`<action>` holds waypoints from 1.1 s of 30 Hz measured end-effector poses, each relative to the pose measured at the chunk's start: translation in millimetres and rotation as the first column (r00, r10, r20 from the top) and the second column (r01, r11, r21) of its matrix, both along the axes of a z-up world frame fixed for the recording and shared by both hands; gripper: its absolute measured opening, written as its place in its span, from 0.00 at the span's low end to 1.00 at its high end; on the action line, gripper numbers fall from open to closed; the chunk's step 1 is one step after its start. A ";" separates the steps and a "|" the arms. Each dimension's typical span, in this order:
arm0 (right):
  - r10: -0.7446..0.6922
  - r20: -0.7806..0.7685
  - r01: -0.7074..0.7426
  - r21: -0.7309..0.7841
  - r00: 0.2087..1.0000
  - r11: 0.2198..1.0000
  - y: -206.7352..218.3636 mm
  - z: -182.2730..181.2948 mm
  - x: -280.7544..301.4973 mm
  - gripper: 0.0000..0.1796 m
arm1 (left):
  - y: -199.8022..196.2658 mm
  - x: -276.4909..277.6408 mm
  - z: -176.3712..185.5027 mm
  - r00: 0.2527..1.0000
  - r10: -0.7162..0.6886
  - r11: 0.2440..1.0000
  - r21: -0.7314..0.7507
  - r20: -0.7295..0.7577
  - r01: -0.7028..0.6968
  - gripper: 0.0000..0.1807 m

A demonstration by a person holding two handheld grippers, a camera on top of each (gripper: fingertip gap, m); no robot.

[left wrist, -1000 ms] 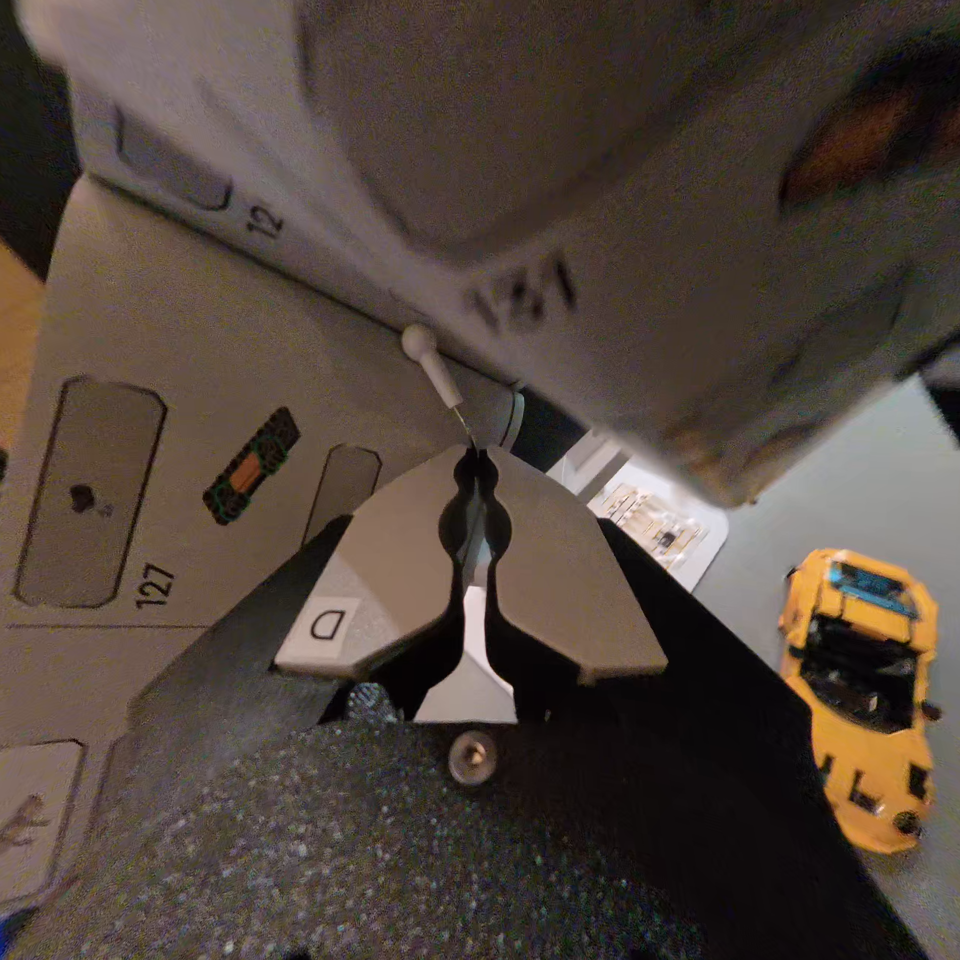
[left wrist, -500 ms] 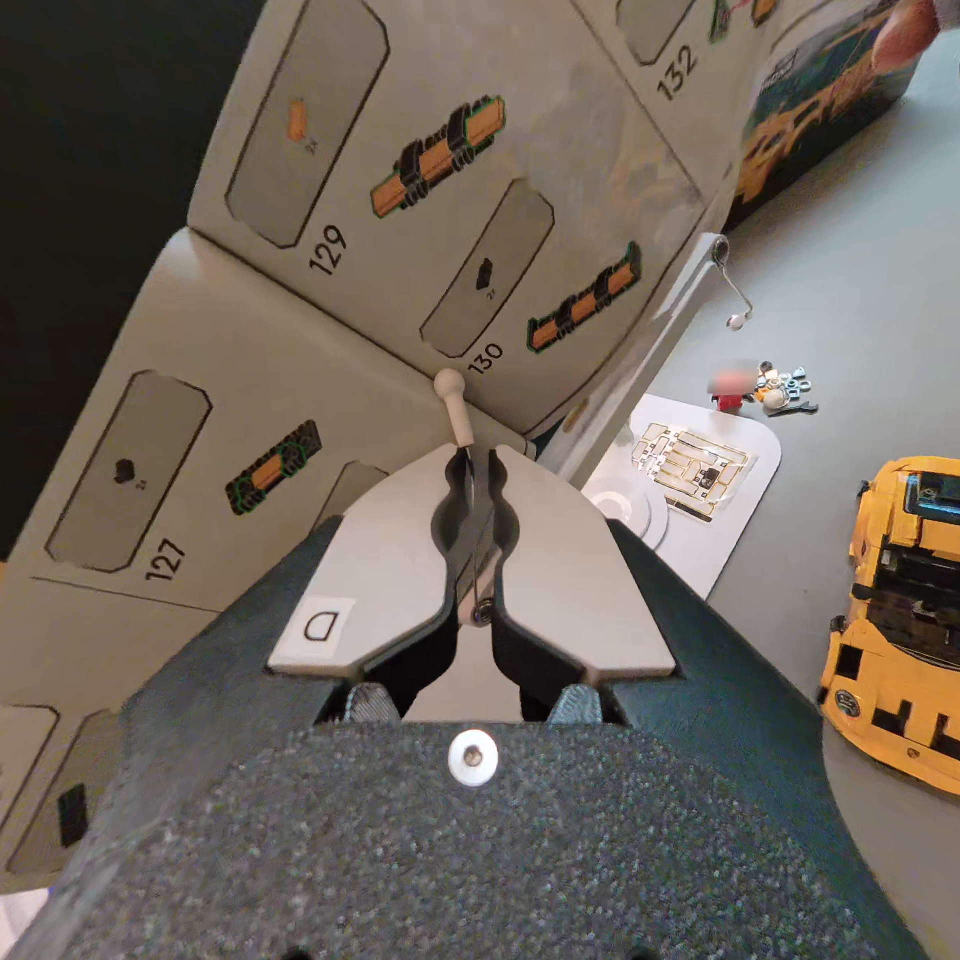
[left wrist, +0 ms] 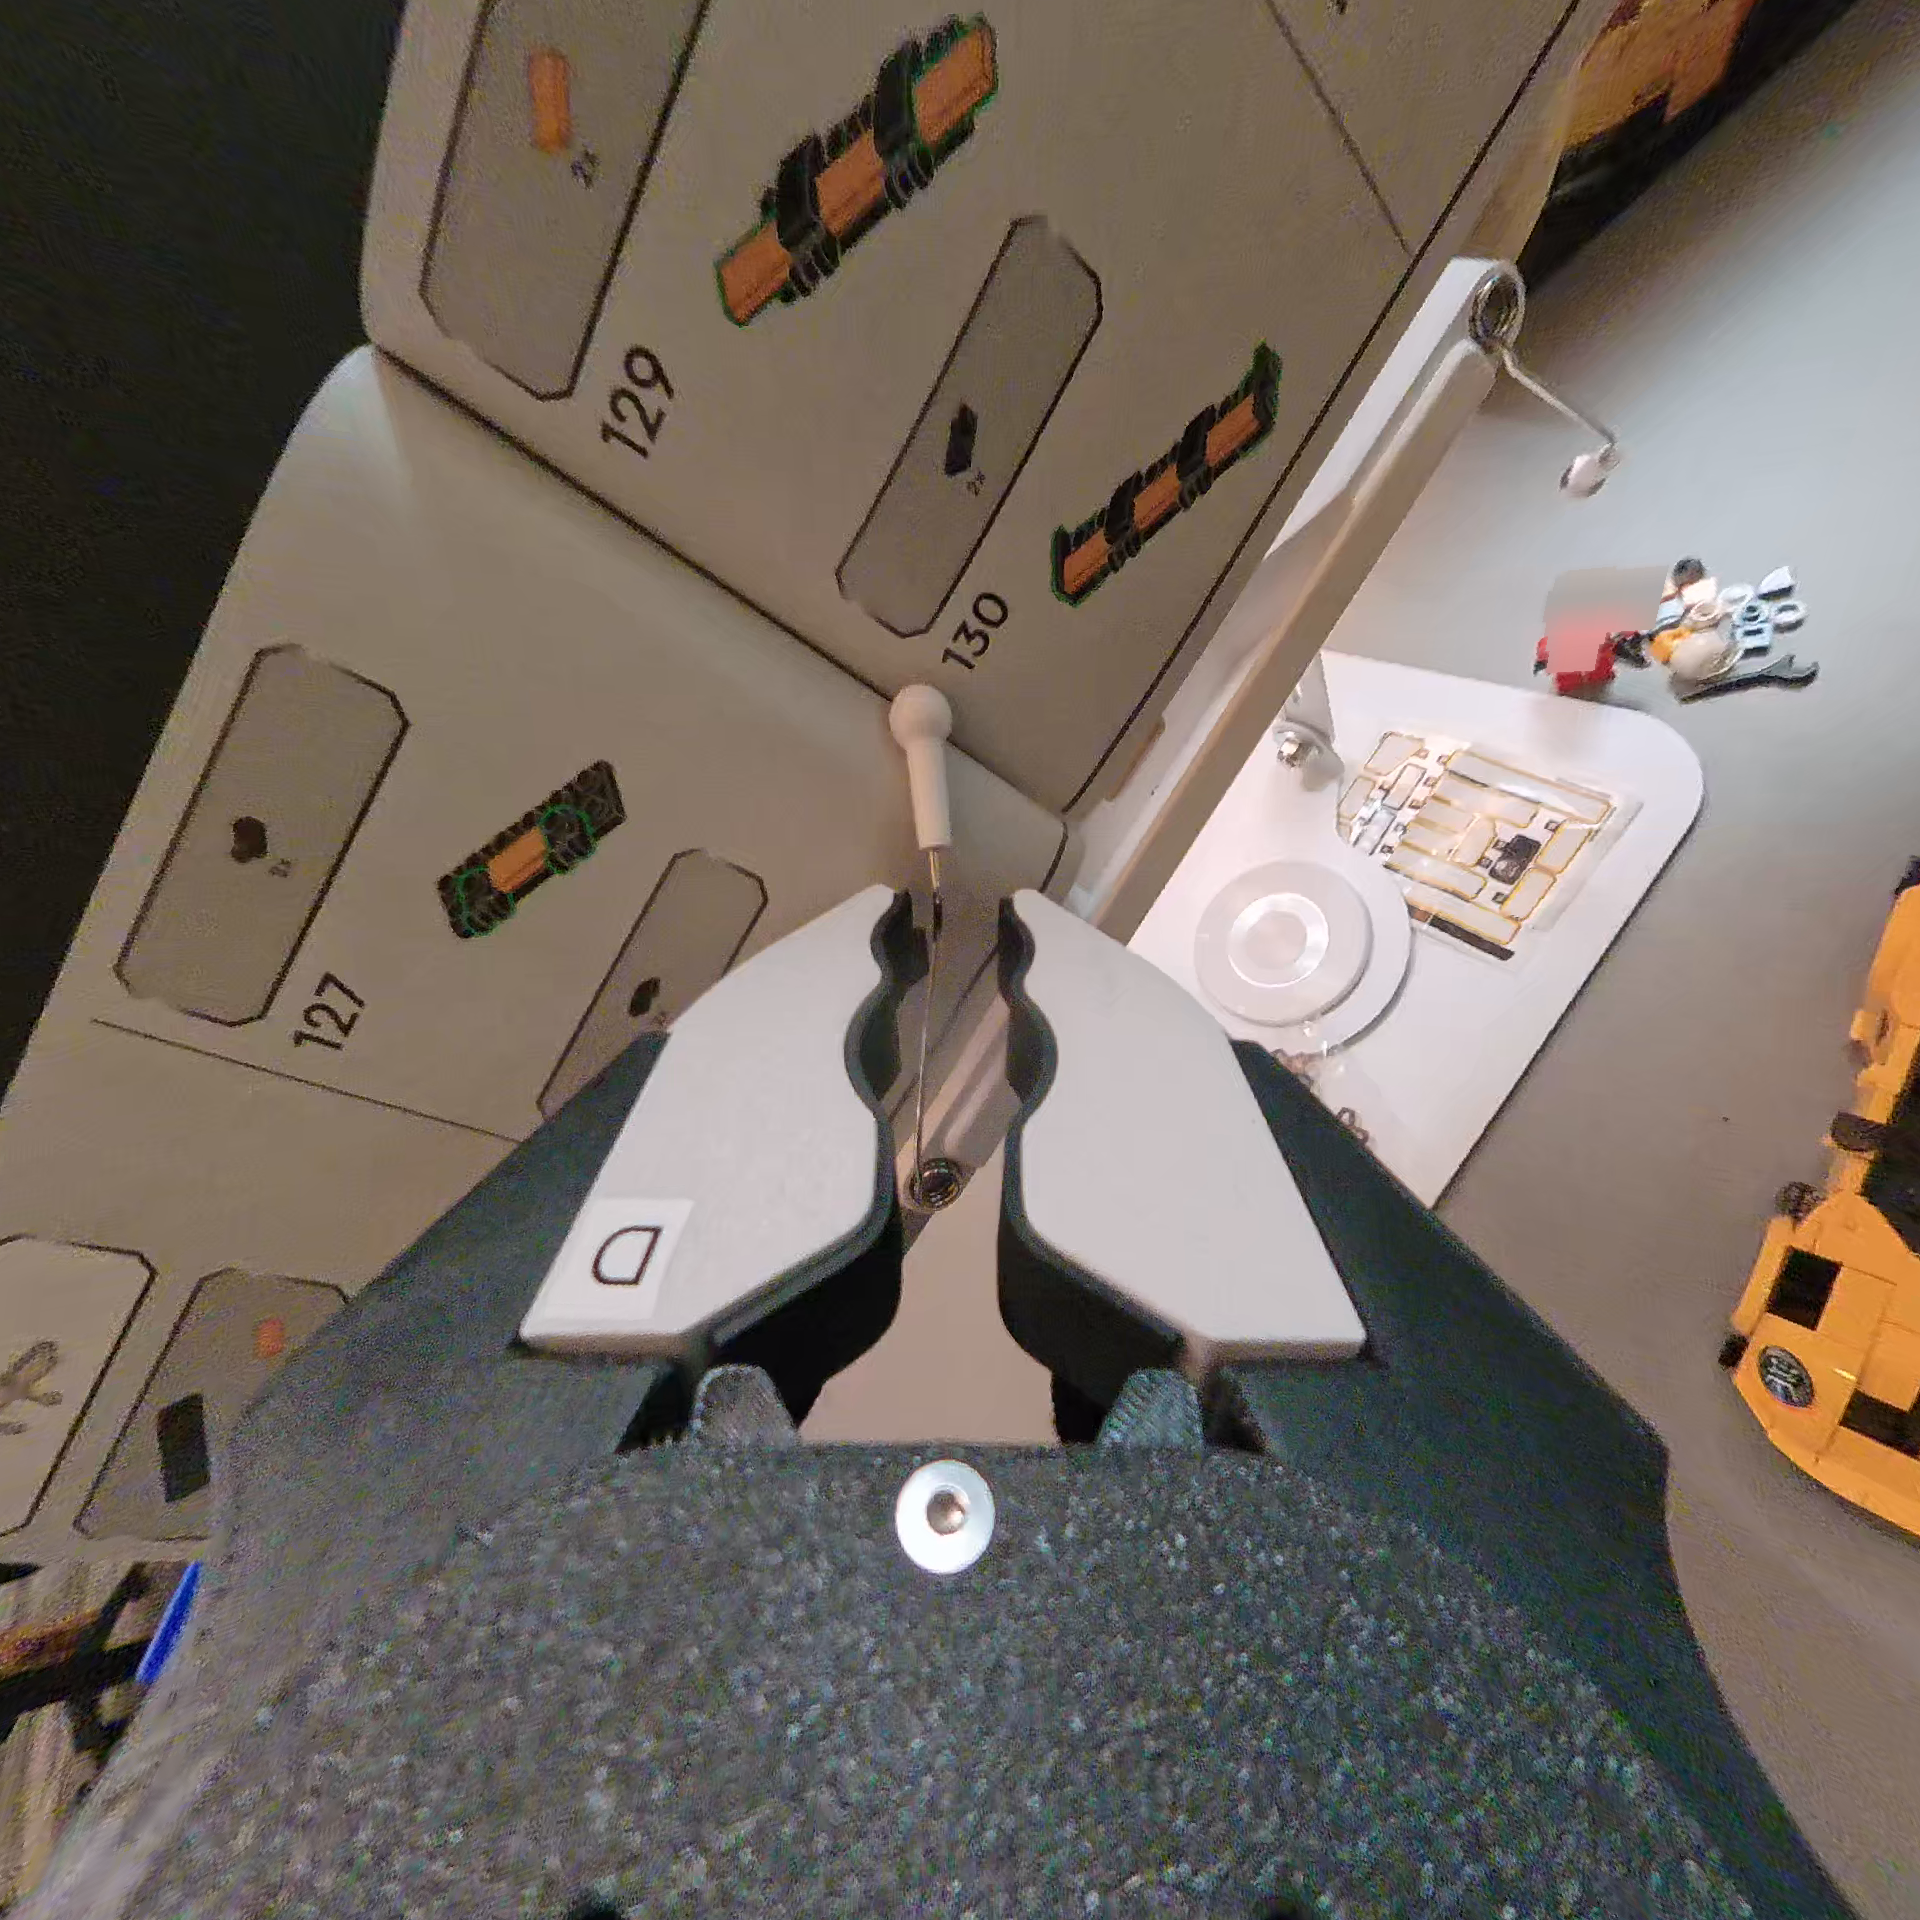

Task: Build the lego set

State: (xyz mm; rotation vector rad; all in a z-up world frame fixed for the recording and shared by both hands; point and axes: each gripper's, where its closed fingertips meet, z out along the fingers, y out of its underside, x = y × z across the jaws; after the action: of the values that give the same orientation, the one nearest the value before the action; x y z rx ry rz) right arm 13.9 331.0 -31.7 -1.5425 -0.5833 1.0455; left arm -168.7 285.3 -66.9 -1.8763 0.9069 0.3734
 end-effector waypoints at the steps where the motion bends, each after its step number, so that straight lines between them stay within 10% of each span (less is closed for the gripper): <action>1: 0.004 0.002 -0.004 0.004 1.000 1.000 -0.1 0.7 0.0 0.00 | 1.2 -1.3 0.3 1.000 0.010 1.000 0.002 -0.013 -0.010 0.07; 15: -0.027 -0.050 0.028 0.009 0.998 1.000 7.3 -2.8 36.0 0.00 | 3.7 -4.5 4.5 0.995 0.028 0.999 0.029 0.093 -0.030 0.00; 25: -0.031 0.305 -0.041 0.228 0.952 0.973 -26.2 -8.5 1.9 0.00 | 5.2 -8.5 16.7 0.749 -0.029 0.997 0.070 0.662 -0.023 0.01; 33: 0.111 0.452 -0.256 0.273 0.885 0.927 -77.5 5.0 -77.7 0.00 | 8.3 -10.5 16.9 0.787 -0.020 0.991 0.116 0.616 -0.066 0.01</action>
State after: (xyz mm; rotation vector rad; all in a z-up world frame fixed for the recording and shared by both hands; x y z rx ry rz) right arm -63.8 253.5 -26.7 -1.4402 -1.1748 0.6956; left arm -179.2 293.7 -50.0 -1.7183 0.3956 -0.1743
